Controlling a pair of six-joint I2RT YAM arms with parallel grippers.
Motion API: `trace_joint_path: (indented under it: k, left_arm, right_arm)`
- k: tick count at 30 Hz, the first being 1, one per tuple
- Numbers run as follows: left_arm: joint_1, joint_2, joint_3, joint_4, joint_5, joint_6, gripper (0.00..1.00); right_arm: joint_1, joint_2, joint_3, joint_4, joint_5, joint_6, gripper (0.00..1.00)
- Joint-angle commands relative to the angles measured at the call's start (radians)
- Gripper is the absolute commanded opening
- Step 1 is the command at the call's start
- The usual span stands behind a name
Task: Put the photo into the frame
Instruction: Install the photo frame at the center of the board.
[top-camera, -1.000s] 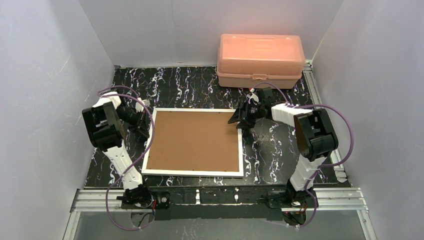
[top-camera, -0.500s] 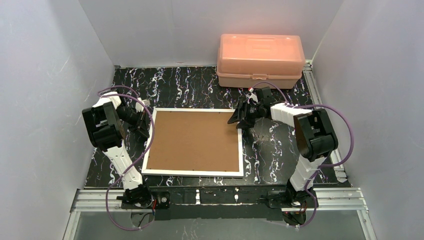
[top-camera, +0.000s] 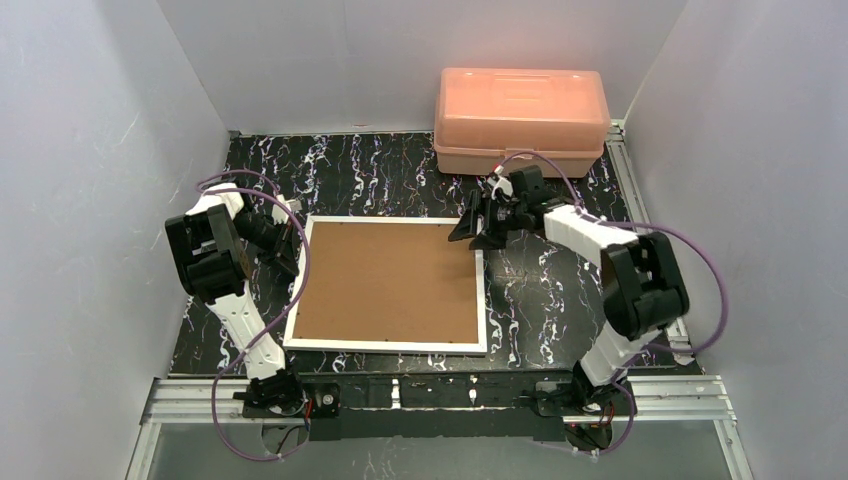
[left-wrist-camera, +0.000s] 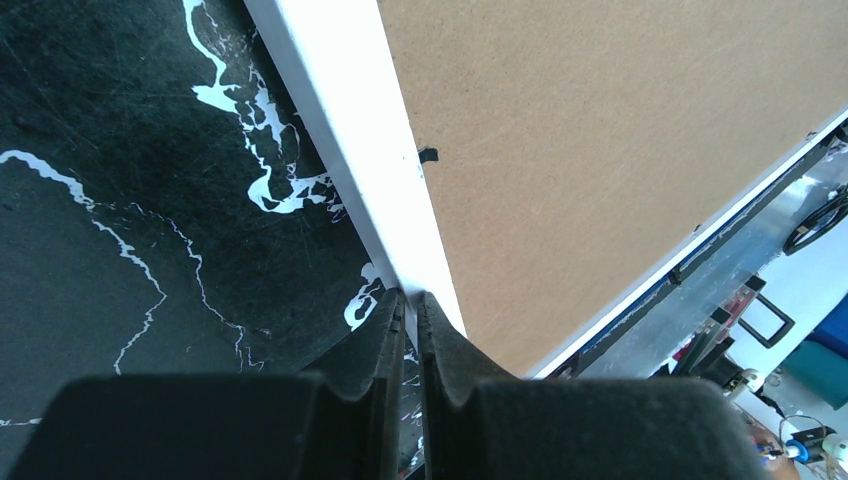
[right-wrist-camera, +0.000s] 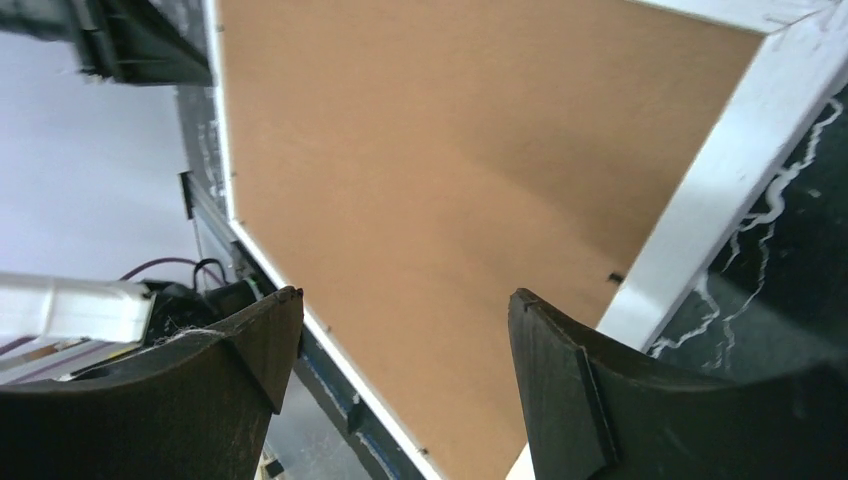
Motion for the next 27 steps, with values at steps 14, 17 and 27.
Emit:
trace_joint_path:
  k: [14,17,27]
  left_arm:
    - [-0.033,0.007,-0.05,0.057,-0.042,0.042,0.0]
    - [-0.033,0.006,-0.05,0.057,-0.04,0.041,0.0]
    - [-0.032,0.009,-0.051,0.057,-0.032,0.044,0.0]
  right_arm:
    - [0.013,-0.35,-0.443,0.029,-0.136,0.121,0.79]
    - [0.014,-0.35,-0.447,0.012,-0.129,0.108,0.79]
    - [0.018,-0.284,-0.464,0.065,-0.121,0.116,0.78]
